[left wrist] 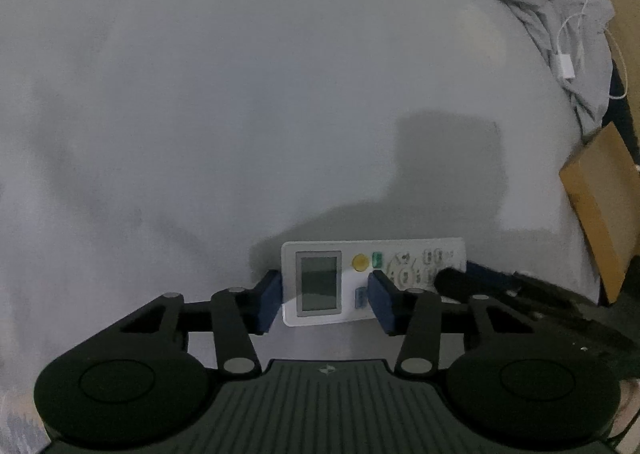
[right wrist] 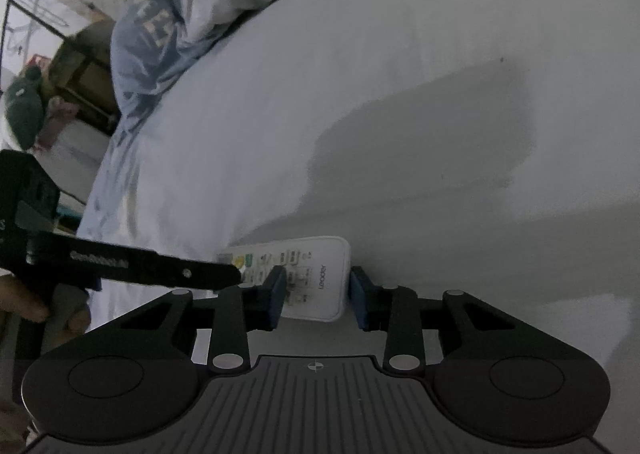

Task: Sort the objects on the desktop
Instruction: 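Close the left gripper on the white remote control, then lift the remote with the left gripper and carry it toward the box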

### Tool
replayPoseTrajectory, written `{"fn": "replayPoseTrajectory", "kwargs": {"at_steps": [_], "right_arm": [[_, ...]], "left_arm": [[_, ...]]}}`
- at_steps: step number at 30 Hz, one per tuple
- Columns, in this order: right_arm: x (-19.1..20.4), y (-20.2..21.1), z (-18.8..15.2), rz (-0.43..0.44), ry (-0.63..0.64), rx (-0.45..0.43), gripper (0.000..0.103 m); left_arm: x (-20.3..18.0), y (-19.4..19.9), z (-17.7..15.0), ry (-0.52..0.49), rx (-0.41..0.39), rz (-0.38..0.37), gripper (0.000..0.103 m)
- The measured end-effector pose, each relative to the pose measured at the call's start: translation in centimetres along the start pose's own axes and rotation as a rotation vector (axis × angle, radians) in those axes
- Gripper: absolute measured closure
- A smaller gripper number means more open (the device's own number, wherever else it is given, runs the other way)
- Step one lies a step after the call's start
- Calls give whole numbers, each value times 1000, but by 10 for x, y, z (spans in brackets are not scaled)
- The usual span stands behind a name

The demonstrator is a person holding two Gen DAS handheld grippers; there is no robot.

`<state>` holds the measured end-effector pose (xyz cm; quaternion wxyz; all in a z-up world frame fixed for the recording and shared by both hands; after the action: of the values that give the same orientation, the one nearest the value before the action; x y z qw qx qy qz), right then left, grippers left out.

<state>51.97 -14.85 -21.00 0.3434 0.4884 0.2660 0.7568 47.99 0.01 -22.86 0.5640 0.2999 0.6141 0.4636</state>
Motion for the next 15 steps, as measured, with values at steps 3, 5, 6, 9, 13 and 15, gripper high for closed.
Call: {"fn": "replayPoseTrajectory", "kwargs": {"at_steps": [3,5,6,9,13,15], "right_arm": [[6,12,2,-13,11,-15,65],[11,22,4,-13,20,-25,65],[13,27,4,-13,25,-31,65],[26,45,8,-20,50,-50,65],[45,69,12,-31,87,-73,65],[56,78,13,-30,100,-86,65]], "left_arm": [[-5,9,-6,1,-10,-15,49],[-8,19,-9,-1,-25,-24,49],[-11,24,-11,-2,-31,-29,49],[-17,42,-15,-7,-54,-42,49],[-24,71,-24,-16,-86,-53,49],[-28,84,-29,-18,-103,-60,49]]}}
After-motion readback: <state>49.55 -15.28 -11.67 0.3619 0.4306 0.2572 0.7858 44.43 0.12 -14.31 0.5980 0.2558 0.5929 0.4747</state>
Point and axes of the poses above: each gripper's, at about its wrist camera, not at the fingertips, and y roughly against the way its jaws point, x to its left, z to its top, the point moved 10 cm from there along -y, roughly the way its jaws point, and after that the axes turned 6 degrees about y, right-handed, at the moved point
